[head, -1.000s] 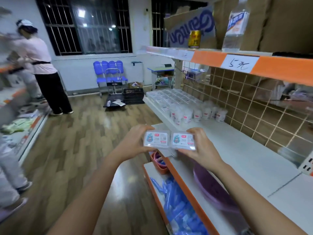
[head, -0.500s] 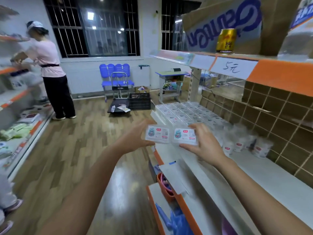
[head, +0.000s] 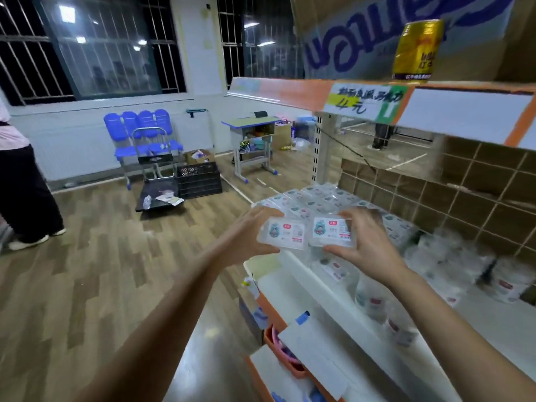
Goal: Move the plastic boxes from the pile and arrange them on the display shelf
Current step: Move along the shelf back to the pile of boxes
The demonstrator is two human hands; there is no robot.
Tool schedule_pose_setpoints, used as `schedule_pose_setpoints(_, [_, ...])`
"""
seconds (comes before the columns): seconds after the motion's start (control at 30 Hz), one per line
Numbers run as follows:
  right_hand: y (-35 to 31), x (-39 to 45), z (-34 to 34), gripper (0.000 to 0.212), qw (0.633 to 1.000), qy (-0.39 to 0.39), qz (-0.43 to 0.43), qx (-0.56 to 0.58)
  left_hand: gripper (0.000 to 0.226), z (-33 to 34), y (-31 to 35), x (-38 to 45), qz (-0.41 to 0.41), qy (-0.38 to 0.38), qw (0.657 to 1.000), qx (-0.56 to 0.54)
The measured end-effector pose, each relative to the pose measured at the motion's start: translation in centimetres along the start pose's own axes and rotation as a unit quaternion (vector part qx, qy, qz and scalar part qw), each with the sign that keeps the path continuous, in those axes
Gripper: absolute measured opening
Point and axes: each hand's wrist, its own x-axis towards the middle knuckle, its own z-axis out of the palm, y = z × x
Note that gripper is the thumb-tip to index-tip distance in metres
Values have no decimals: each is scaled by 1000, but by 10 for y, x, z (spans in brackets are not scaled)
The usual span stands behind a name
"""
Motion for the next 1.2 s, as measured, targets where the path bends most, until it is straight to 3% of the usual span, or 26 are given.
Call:
schedule_pose_setpoints(0.23, [-10, 31, 19, 77, 991, 7, 128, -37, 67, -3, -57, 73, 74, -85, 992, -55])
schedule_pose_setpoints(0.43, [-12, 32, 19, 75, 977, 9, 207, -57, 67, 10, -68, 113, 108, -135, 981, -91])
schedule_pose_setpoints(0.83, [6, 13, 19, 73, 962, 31, 241, -120, 62, 54, -65, 132, 122, -158, 964, -174])
schedule_pose_setpoints(1.2, [-20, -2, 30, 76, 931, -34, 308, -194, 61, 71, -66, 146, 144, -227, 939, -212])
